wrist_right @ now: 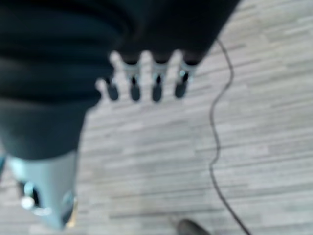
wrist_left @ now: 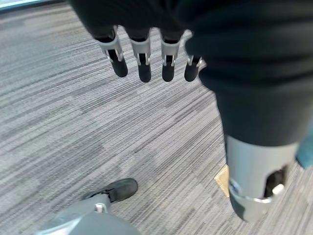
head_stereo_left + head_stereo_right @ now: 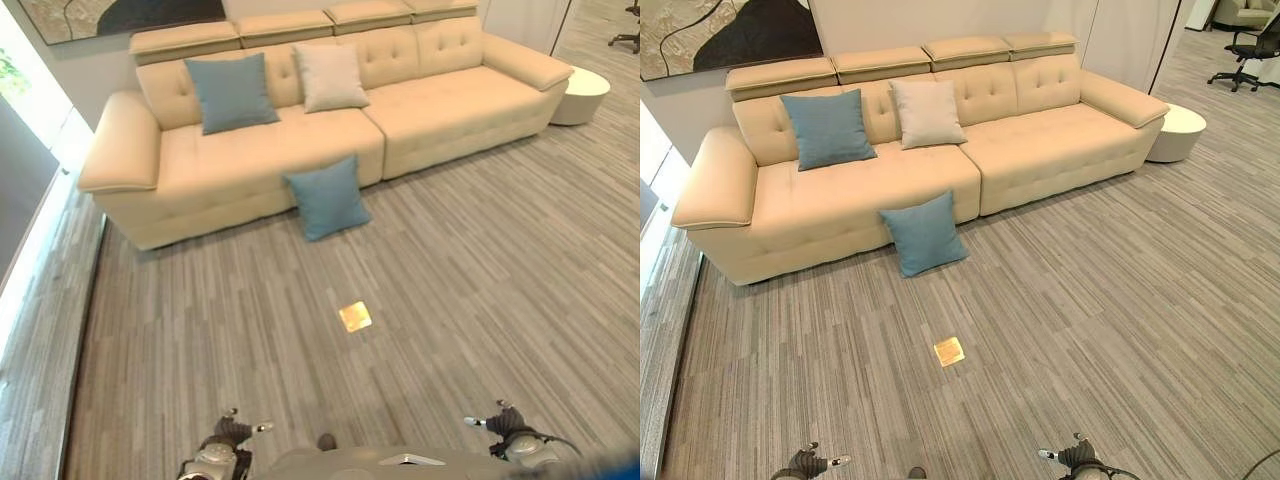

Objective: Pick up all the scattered cushions and arrange them neatly on the sofa.

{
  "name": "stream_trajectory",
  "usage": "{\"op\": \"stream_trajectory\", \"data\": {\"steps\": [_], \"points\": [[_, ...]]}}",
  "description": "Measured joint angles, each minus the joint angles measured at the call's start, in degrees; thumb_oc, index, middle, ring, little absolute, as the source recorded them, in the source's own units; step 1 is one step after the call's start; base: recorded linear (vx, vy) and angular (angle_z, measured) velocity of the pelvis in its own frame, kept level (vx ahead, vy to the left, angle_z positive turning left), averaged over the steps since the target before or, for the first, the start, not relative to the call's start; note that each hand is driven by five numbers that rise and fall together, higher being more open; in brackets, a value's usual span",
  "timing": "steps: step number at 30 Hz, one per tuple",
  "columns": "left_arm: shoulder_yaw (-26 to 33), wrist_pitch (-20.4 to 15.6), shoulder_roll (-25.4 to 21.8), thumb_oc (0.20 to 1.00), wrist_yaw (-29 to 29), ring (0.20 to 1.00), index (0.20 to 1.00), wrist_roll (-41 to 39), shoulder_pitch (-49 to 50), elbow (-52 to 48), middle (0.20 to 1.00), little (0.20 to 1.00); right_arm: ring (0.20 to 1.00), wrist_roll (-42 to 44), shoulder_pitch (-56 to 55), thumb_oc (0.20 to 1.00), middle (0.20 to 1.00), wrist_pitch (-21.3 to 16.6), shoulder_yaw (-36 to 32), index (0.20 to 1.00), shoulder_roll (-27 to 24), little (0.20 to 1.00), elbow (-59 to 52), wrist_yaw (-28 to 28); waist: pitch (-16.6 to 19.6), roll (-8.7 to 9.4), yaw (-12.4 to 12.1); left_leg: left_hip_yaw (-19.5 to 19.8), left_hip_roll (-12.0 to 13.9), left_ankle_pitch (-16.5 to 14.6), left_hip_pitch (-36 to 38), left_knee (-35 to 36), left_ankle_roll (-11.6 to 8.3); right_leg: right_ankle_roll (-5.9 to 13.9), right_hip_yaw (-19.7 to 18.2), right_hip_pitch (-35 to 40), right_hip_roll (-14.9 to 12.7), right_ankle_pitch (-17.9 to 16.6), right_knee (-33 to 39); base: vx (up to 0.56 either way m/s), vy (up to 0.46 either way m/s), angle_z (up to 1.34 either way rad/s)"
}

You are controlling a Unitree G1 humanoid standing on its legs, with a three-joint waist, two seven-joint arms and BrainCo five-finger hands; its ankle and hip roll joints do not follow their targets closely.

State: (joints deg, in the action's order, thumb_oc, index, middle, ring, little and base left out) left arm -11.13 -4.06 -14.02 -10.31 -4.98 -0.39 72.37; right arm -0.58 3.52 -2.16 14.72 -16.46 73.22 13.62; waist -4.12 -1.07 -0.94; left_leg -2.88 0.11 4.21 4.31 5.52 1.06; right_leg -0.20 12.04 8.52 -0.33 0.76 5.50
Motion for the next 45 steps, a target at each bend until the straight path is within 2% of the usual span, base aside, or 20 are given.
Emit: {"op": "stream_trajectory", "data": {"steps": [18,21,24,25,27,28,29,31,32,33,35,36,37,41,43,44,45], "points": [[-0.3,0.1,0.0,1.000,0.0,1.000,1.000,0.1,-0.2,-0.1,1.000,1.000,1.000,-0.8,-1.2,1.000,1.000,0.6,0.0,1.000,0.0,1.000,0.4,-0.9,0.0,-0.34,0.3,0.1,0.1,0.2,-0.9,0.0,0.20,-0.22,0.0,-0.8,0.1,0.0,0.0,0.01,-0.030,0.00],[-2.3,0.1,0.0,1.000,0.0,1.000,1.000,0.1,-0.3,-0.1,1.000,1.000,1.000,-0.8,-1.2,1.000,1.000,0.6,0.1,1.000,0.0,1.000,0.4,-1.0,-0.1,-0.55,0.3,0.5,0.2,0.3,-1.3,0.0,0.06,-0.10,0.2,-1.0,0.3,0.1,0.0,-0.01,-0.093,0.05],[-2.4,0.1,0.1,1.000,0.1,1.000,1.000,0.1,-1.1,-0.1,1.000,1.000,1.000,-0.8,-1.0,1.000,1.000,0.6,0.3,1.000,-0.2,1.000,0.4,-1.0,-1.3,-0.65,0.3,1.4,0.6,0.1,-2.9,0.0,-0.47,-0.35,0.8,-1.8,0.8,0.0,-0.2,-0.03,-0.122,0.13],[-2.4,0.1,0.1,1.000,0.0,1.000,1.000,0.1,-1.7,-0.1,1.000,1.000,1.000,-0.8,-0.7,1.000,1.000,0.6,0.3,1.000,-0.2,1.000,0.4,-1.0,-1.6,-0.65,0.3,1.8,0.8,0.4,-4.2,-0.5,-0.83,-0.48,1.2,-2.8,1.1,0.0,-0.3,-0.05,-0.164,0.30],[-2.5,0.2,0.0,1.000,0.1,1.000,1.000,0.0,-4.4,-0.1,1.000,1.000,1.000,-0.8,0.8,1.000,1.000,0.6,0.3,1.000,-0.2,1.000,1.5,-1.0,-4.0,0.22,0.0,3.3,1.1,0.1,-8.8,-5.9,-2.24,-1.47,2.0,-4.3,1.8,-0.1,-0.3,-0.02,-0.117,0.42],[-2.5,0.2,0.0,1.000,0.1,1.000,1.000,0.0,-5.7,0.0,1.000,1.000,1.000,-0.7,1.5,1.000,1.000,0.6,0.3,1.000,-0.2,1.000,2.0,-0.9,-5.4,0.91,0.3,3.8,0.9,-0.2,-10.4,-9.0,-3.92,-2.52,2.8,-4.2,1.6,0.2,-0.1,0.03,-0.033,0.46],[-2.4,0.2,0.1,1.000,0.2,1.000,1.000,0.0,-6.9,-0.1,1.000,1.000,1.000,-0.7,1.9,1.000,1.000,0.6,0.3,1.000,-0.1,1.000,2.1,-0.9,-6.9,2.25,0.2,3.3,0.3,0.8,-11.7,-11.7,-5.38,-3.44,3.7,-3.7,0.9,-0.4,-0.3,0.07,-0.026,0.42],[-2.4,0.1,0.3,1.000,0.5,1.000,1.000,0.0,-7.2,-0.1,1.000,1.000,1.000,-0.7,3.0,1.000,1.000,0.6,0.2,1.000,-0.2,1.000,2.6,-0.9,-7.7,3.49,-0.1,3.4,-0.1,1.6,-13.5,-15.7,-6.17,-4.25,4.5,-2.9,0.8,0.4,-0.3,0.10,0.024,0.32],[-2.7,0.2,0.2,1.000,0.5,1.000,1.000,0.0,-7.7,-0.2,1.000,1.000,1.000,-0.7,3.3,1.000,1.000,0.6,0.6,1.000,-0.6,1.000,2.7,-0.9,-8.6,4.91,0.4,0.5,0.1,0.4,-14.7,-16.7,-5.38,-5.00,6.7,-2.3,0.1,0.1,0.0,0.12,0.059,0.52],[-3.2,0.2,0.2,1.000,0.6,1.000,1.000,0.0,-7.8,-0.2,1.000,1.000,1.000,-0.7,3.3,1.000,1.000,0.5,0.8,1.000,-0.7,1.000,2.3,-0.8,-8.5,5.09,1.2,-1.7,0.1,-0.1,-14.4,-14.1,-4.72,-5.00,8.1,-2.2,-0.2,0.9,0.0,0.11,0.078,0.75],[-4.8,0.1,0.4,1.000,0.7,1.000,1.000,0.0,-8.9,-0.3,1.000,1.000,1.000,-0.7,2.9,1.000,1.000,0.8,0.9,1.000,-1.0,1.000,2.1,-0.7,-8.4,5.04,2.2,-3.2,0.3,0.1,-14.4,-8.9,-4.48,-5.39,10.2,-3.0,0.2,1.8,-0.1,0.23,0.183,0.75],[-4.7,0.1,0.4,1.000,0.7,1.000,1.000,0.0,-9.0,-0.3,1.000,1.000,1.000,-0.7,3.0,1.000,1.000,0.9,1.0,1.000,-1.0,1.000,2.1,-0.7,-8.5,5.06,2.0,-3.0,0.2,0.1,-14.6,-7.6,-4.57,-5.19,10.2,-3.5,0.2,1.8,-0.3,0.36,0.251,0.10],[-4.6,0.2,0.4,1.000,0.7,1.000,1.000,0.0,-8.8,-0.2,1.000,1.000,1.000,-0.7,3.4,1.000,1.000,1.2,1.0,1.000,-0.9,1.000,2.8,-0.7,-8.5,5.04,1.3,-2.4,-0.2,0.1,-14.8,-6.2,-4.35,-3.71,8.9,-4.7,0.3,1.6,-0.2,0.36,0.237,-0.24],[-4.6,0.9,1.1,1.000,0.7,1.000,1.000,0.0,-6.9,0.0,1.000,1.000,1.000,-0.7,3.3,1.000,1.000,1.1,0.0,1.000,-1.6,1.000,3.9,-0.8,-7.8,3.98,1.8,-2.5,-0.5,1.2,-11.7,-3.5,-2.80,-2.75,7.5,-3.5,0.4,2.1,-0.3,0.34,0.299,-0.35],[-4.5,0.8,1.3,1.000,0.8,1.000,1.000,0.0,-6.6,-0.1,1.000,1.000,1.000,-0.8,2.5,1.000,1.000,1.3,-0.4,1.000,-2.8,1.000,5.1,-1.2,-7.3,3.00,1.3,-2.7,-0.3,1.5,-9.7,-2.7,0.11,-1.81,5.2,-3.6,0.8,3.1,-1.5,0.31,0.321,-0.64],[-4.2,0.9,0.7,1.000,1.1,1.000,1.000,0.0,-6.6,-0.1,1.000,1.000,1.000,-0.8,2.5,1.000,1.000,1.4,-0.6,1.000,-3.0,1.000,4.8,-1.4,-7.4,3.46,1.6,-3.5,-0.8,0.9,-7.9,-1.6,2.26,-0.68,4.2,-4.5,-0.2,4.4,-4.5,0.19,0.224,-0.54],[-4.2,0.9,0.3,1.000,1.1,1.000,1.000,0.0,-6.7,-0.1,1.000,1.000,1.000,-0.8,2.5,1.000,1.000,1.4,-0.8,1.000,-3.0,1.000,4.2,-1.5,-7.4,3.57,1.6,-4.4,-1.0,0.5,-7.3,-1.4,3.01,-0.28,4.2,-5.4,-0.7,5.0,-6.9,0.26,0.346,-0.45]]}}
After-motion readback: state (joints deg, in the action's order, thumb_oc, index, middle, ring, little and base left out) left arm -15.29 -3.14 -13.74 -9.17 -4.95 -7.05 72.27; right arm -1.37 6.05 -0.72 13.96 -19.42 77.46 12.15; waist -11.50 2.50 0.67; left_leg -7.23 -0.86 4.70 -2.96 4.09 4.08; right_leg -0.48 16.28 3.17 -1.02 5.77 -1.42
